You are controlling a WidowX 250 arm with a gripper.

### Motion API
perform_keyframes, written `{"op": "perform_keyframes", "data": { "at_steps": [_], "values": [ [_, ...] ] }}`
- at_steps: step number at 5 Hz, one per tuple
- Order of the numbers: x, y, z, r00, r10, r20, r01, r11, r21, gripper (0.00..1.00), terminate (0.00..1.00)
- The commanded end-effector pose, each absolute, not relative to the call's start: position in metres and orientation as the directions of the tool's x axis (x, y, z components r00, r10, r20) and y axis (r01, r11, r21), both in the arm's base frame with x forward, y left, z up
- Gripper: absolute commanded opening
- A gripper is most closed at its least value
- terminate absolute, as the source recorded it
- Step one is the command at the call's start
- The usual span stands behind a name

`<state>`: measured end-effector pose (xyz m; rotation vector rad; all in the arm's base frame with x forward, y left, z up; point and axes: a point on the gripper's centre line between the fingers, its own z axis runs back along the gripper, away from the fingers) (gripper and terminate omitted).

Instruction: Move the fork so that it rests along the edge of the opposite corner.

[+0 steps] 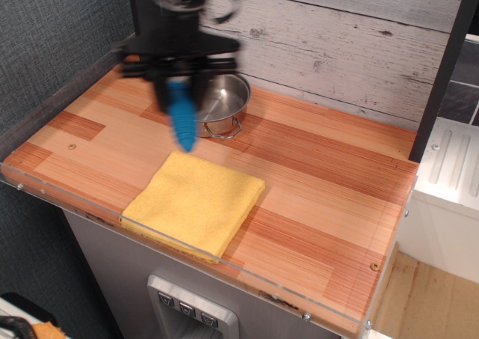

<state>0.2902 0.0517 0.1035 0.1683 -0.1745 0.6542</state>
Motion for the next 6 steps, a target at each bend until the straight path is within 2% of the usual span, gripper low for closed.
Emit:
{"op": "perform_keyframes", "data": {
  "at_steps": [1, 2, 3, 4, 6],
  "values": [
    [0.295, -0.011, 0.11, 0.935, 0.27, 0.228, -0.288, 0.956, 0.048, 0.0, 0.0],
    [0.302, -0.033, 0.102, 0.961, 0.162, 0.225, -0.164, 0.986, -0.007, 0.0, 0.0],
    [0.31, -0.054, 0.088, 0.975, 0.08, 0.206, -0.077, 0.997, -0.021, 0.0, 0.0],
    [0.318, -0.074, 0.07, 0.979, 0.059, 0.196, -0.056, 0.998, -0.02, 0.0, 0.0],
    [0.328, -0.097, 0.049, 0.974, 0.11, 0.2, -0.101, 0.993, -0.055, 0.0, 0.0]
  ]
}}
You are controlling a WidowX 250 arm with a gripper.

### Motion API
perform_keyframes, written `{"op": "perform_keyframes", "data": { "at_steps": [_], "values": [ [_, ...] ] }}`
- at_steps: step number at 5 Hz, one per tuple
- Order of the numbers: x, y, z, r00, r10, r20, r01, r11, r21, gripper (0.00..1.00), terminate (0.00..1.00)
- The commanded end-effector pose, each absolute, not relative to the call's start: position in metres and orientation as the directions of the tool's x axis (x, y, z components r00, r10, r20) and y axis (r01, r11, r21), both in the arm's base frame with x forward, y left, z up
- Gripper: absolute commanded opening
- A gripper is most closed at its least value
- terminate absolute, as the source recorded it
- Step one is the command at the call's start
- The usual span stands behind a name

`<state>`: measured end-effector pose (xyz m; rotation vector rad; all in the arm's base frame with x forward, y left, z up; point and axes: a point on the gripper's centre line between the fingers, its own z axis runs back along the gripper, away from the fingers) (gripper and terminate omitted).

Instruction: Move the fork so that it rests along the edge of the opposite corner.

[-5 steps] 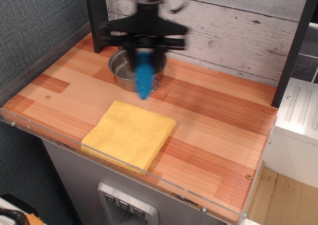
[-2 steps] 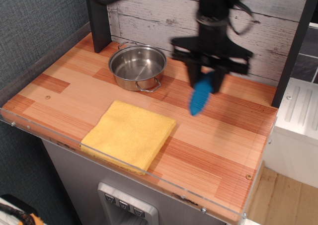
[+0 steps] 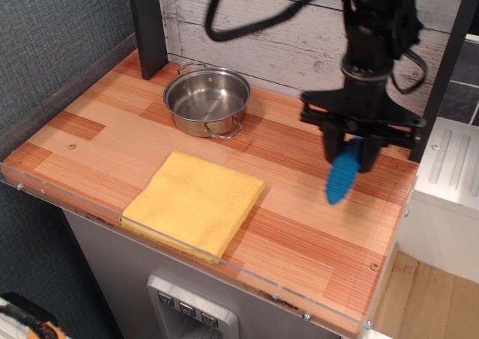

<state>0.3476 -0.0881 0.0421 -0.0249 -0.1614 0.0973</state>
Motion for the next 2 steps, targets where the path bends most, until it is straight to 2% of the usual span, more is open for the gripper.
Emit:
{"op": "perform_keyframes", "data": {
  "at_steps": [1, 2],
  "values": [
    [0.3308, -0.102, 0.0418, 0.975, 0.11, 0.195, -0.097, 0.993, -0.073, 0.0, 0.0],
    [0.3332, -0.1026, 0.0339, 0.975, 0.121, 0.186, -0.107, 0.991, -0.084, 0.0, 0.0]
  ]
}}
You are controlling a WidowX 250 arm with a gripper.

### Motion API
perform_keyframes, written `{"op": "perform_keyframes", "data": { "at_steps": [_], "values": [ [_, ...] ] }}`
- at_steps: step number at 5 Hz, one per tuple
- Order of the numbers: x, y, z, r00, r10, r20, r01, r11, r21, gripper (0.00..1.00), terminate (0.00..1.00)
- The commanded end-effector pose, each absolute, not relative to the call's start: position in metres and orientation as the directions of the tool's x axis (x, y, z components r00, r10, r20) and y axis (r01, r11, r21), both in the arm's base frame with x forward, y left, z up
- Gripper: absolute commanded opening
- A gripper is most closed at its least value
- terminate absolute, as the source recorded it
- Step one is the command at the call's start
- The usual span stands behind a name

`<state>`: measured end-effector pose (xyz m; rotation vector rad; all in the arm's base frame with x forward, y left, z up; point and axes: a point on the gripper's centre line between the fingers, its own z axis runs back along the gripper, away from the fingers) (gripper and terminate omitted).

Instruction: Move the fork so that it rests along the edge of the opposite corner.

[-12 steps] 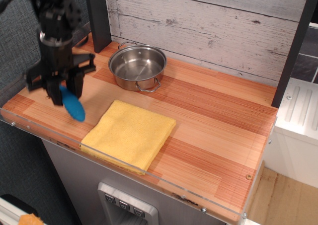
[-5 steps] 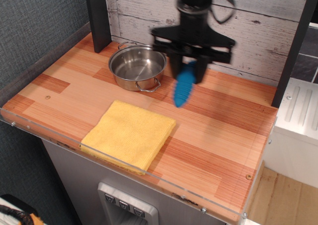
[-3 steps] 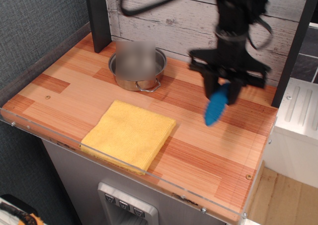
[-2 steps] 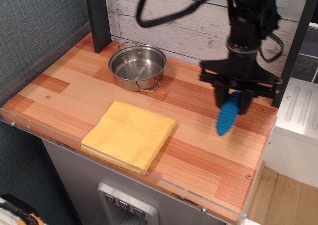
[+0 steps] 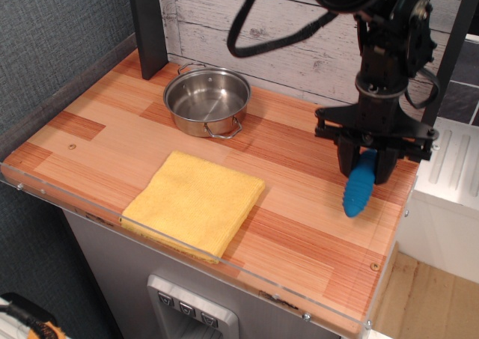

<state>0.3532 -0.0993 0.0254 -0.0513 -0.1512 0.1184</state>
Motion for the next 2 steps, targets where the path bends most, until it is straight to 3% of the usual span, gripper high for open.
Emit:
{"op": "perform_keyframes", "data": {
  "at_steps": [1, 2],
  "values": [
    [0.3348, -0.1015, 0.0306, 0.975, 0.133, 0.179, -0.121, 0.99, -0.079, 0.0, 0.0],
    [0.3355, -0.1015, 0.0291, 0.974, 0.136, 0.181, -0.123, 0.989, -0.084, 0.0, 0.0]
  ]
}}
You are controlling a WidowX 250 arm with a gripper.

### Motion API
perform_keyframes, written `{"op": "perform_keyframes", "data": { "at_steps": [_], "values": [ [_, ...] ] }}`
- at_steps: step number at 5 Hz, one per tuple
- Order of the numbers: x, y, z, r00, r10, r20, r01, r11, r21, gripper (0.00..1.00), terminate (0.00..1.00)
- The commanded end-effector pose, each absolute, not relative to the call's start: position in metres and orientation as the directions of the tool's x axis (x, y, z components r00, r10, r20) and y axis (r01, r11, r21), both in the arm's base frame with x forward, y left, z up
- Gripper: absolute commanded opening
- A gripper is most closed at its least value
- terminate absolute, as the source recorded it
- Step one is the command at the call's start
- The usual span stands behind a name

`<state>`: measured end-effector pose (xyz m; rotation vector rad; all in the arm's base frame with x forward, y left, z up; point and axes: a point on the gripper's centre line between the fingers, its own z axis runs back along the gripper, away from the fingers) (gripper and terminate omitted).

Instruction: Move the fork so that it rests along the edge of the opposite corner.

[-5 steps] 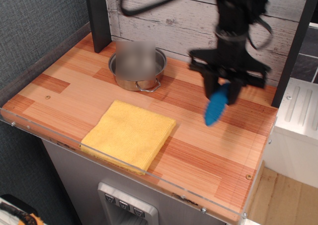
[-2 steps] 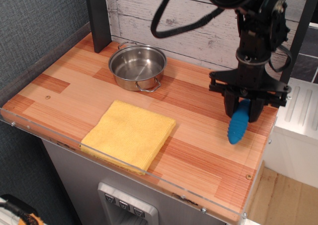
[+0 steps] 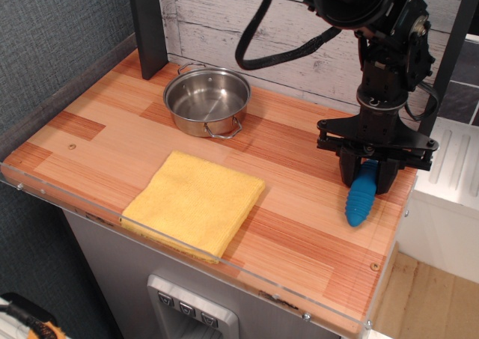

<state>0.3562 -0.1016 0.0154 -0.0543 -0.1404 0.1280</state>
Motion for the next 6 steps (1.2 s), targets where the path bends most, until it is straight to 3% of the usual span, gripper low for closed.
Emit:
{"op": "perform_keyframes", "data": {
  "at_steps": [1, 3, 4, 5, 6],
  "values": [
    [0.334, -0.1, 0.033, 0.972, 0.151, 0.179, -0.134, 0.986, -0.101, 1.0, 0.0],
    [0.328, -0.096, 0.053, 0.965, 0.165, 0.203, -0.151, 0.985, -0.079, 1.0, 0.0],
    [0.319, -0.086, 0.074, 0.962, 0.201, 0.187, -0.184, 0.977, -0.105, 1.0, 0.0],
    [0.309, -0.073, 0.101, 0.962, 0.209, 0.175, -0.199, 0.977, -0.069, 1.0, 0.0],
    [0.298, -0.051, 0.129, 0.976, 0.19, 0.109, -0.188, 0.982, -0.022, 1.0, 0.0]
  ]
}}
